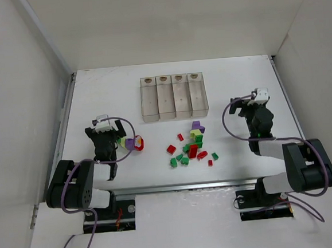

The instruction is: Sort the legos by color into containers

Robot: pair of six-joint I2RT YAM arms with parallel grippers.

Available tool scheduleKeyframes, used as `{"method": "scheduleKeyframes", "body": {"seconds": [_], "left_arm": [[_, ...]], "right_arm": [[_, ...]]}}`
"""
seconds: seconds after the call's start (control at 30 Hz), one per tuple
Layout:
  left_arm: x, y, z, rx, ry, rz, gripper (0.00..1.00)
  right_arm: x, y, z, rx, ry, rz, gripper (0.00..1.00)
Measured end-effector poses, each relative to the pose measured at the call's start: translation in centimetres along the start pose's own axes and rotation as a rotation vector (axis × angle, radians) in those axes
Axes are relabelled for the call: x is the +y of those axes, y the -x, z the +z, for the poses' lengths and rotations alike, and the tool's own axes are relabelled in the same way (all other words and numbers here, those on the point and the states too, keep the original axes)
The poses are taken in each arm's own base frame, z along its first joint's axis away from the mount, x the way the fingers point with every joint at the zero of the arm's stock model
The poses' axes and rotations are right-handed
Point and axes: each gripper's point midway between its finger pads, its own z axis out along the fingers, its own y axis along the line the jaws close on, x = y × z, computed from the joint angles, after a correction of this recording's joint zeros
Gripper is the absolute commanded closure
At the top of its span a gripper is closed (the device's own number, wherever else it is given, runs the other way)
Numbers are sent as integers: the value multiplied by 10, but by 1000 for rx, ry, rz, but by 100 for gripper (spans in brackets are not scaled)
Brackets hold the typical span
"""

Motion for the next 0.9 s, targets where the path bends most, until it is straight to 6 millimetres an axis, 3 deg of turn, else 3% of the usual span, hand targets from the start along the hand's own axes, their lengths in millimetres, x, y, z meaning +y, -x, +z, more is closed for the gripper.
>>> {"method": "scheduleKeyframes", "body": {"seconds": [0.07,0.13,0.23,0.37,0.4,0.43,0.47,0.6,0.67,0.7,0.77,0.8,0.9], "left_arm": [[0,0,0,0,3,0,0],[0,0,0,0,4,2,0],[-2,-2,-2,4,-16,19,0],[-23,-19,-26,41,-172,124,0],[-36,-9,-33,-1,-255,164,0],[-48,15,-40,-95,-331,250,0],[-58,53,-51,-246,-388,336,0],[-84,189,-110,-664,-495,596,0],[-93,228,-121,-663,-553,665,0],[-98,238,-123,-635,-582,674,0],[-106,234,-120,-534,-636,657,0],[-110,223,-114,-462,-660,640,0],[-116,164,-90,-164,-686,587,0]], "right_arm": [[7,16,10,17,25,-12,0],[16,46,24,10,57,-44,0],[46,114,36,-60,113,-138,0],[98,196,17,-140,116,-289,0],[107,210,9,-146,88,-296,0],[111,220,1,-140,46,-287,0],[112,223,-6,-117,0,-264,0],[134,195,-23,105,112,-281,0],[150,166,-27,244,199,-262,11],[156,144,-30,328,228,-251,20],[165,89,-40,513,277,-237,25],[167,62,-48,596,290,-229,25],[155,-19,-93,867,293,-222,26]]}}
